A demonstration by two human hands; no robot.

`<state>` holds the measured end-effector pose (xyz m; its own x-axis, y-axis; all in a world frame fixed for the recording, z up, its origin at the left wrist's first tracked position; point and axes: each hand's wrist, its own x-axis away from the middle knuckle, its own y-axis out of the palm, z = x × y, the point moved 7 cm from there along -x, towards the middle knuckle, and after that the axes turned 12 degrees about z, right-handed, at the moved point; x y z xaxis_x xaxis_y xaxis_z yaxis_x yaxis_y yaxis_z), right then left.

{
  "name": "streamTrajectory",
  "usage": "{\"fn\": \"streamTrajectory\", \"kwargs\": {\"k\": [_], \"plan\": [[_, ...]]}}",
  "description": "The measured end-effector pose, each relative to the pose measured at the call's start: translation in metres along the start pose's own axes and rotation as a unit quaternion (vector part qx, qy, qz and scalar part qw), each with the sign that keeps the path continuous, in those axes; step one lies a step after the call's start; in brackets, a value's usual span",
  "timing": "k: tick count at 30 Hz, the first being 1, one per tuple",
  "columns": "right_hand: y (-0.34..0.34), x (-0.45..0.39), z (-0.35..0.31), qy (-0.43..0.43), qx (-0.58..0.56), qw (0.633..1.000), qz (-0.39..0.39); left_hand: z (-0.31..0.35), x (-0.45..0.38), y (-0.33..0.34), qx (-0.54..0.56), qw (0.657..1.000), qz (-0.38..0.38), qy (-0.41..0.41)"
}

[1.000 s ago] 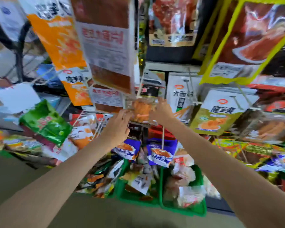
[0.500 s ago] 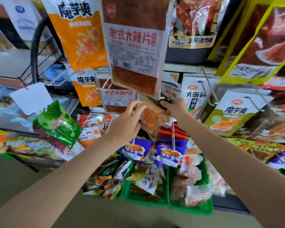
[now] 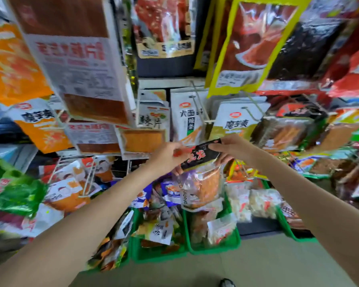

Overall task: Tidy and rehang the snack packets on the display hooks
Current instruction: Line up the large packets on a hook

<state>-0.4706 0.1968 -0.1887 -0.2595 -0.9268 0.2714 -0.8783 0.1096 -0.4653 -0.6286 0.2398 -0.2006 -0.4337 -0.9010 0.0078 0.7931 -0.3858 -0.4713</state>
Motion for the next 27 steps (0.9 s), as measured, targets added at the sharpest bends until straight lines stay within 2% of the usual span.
{"fn": "streamTrajectory", "kwargs": {"k": [3, 5, 8, 11, 15, 20, 23, 27], "plan": [[-0.043, 0.001, 0.037, 0.019, -0.026, 0.998, 0.053, 0.02, -0.013, 0.047, 0.033, 0.998, -0.05, -0.021], [-0.075, 0.003, 0.055, 0.018, -0.053, 0.994, 0.095, 0.04, -0.025, 0.084, 0.005, 0.998, -0.06, 0.019], [-0.122, 0.006, 0.08, -0.007, -0.025, 0.992, 0.124, 0.069, -0.047, 0.144, -0.04, 0.995, -0.052, 0.08], [-0.181, 0.002, 0.111, -0.017, 0.0, 0.981, 0.195, 0.098, -0.073, 0.196, -0.054, 0.992, -0.03, 0.111], [-0.26, -0.005, 0.138, -0.034, 0.026, 0.959, 0.279, 0.139, -0.104, 0.26, 0.002, 0.997, -0.039, 0.072], [-0.319, -0.025, 0.15, -0.026, -0.02, 0.954, 0.298, 0.183, -0.144, 0.298, -0.031, 0.993, 0.013, 0.114], [-0.329, -0.037, 0.131, -0.064, -0.015, 0.954, 0.293, 0.195, -0.155, 0.292, -0.066, 0.985, 0.064, 0.148], [-0.33, -0.045, 0.124, -0.095, -0.002, 0.957, 0.273, 0.205, -0.147, 0.283, -0.077, 0.976, 0.073, 0.192]]}}
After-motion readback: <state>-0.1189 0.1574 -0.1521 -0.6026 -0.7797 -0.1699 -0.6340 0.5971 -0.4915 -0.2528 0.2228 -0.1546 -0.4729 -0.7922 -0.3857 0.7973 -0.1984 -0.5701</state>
